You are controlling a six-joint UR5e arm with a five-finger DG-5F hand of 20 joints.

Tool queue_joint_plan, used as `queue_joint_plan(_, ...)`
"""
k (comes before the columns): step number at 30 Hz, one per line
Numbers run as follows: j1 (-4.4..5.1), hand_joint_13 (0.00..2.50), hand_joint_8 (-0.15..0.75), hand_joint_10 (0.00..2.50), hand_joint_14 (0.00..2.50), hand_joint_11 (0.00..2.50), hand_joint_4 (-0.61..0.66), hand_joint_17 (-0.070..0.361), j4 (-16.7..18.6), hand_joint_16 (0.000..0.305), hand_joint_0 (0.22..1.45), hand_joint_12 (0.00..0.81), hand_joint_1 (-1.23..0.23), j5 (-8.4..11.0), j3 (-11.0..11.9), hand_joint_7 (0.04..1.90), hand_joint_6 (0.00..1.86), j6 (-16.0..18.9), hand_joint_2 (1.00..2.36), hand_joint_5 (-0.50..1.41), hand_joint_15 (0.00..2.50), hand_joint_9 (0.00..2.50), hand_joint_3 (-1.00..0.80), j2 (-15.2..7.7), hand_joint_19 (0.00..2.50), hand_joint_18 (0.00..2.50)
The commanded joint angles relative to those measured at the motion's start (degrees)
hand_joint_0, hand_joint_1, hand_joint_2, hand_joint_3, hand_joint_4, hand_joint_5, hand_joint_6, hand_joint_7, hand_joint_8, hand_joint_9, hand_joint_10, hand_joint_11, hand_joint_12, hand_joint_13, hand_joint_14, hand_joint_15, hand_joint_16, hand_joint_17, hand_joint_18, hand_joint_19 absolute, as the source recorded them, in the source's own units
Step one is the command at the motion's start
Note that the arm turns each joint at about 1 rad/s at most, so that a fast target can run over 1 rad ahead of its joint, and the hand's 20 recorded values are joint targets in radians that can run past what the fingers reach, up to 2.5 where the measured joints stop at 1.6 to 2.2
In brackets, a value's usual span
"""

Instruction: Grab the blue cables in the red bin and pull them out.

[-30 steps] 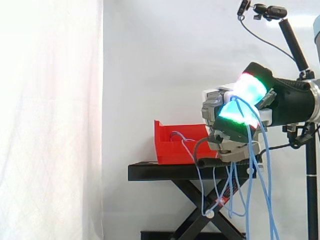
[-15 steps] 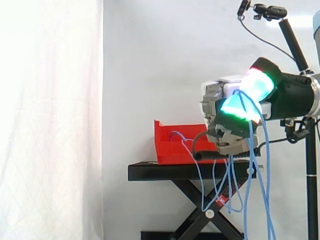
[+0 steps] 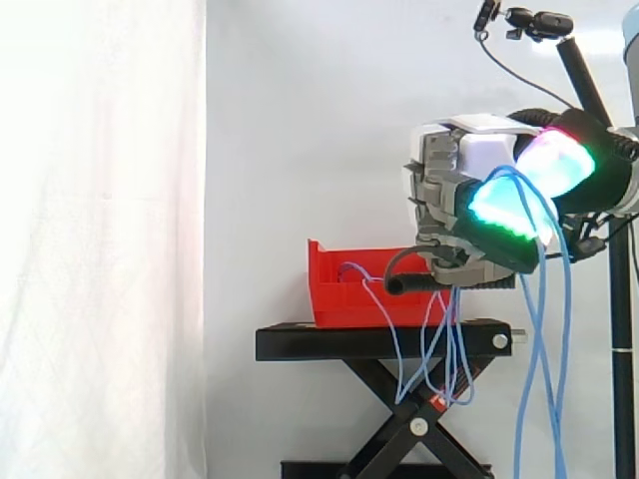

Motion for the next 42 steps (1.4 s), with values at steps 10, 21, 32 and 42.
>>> queue_joint_plan(10,-0.24,0.86,0.177,0.26,2.5,1.74,0.07,0.082,1.09,0.036,0.87,0.296,-0.94,-1.85,2.57,0.95,0.0,-6.97,1.0,1.07,1.22,1.3,-1.0,0.0,1.77,1.22)
queue_joint_plan(21,-0.77,0.86,0.18,0.25,2.5,1.73,0.07,0.082,17.35,0.036,0.88,0.293,-0.94,-2.82,2.57,0.97,0.0,-0.99,1.0,1.07,1.21,1.3,-1.0,0.0,1.77,1.22)
queue_joint_plan(32,-0.95,0.87,0.178,0.25,2.5,1.75,0.06,0.08,28.24,0.036,0.88,0.296,-0.94,3.16,2.57,0.96,0.0,14.3,1.0,1.07,1.21,1.3,-1.0,0.0,1.76,1.22)
queue_joint_plan(42,-1.12,0.87,0.18,0.24,2.5,1.75,0.06,0.081,37.47,0.036,0.89,0.293,-0.94,0.78,2.48,0.97,0.0,13.16,1.0,1.07,1.21,1.3,-1.0,0.0,1.77,1.22)
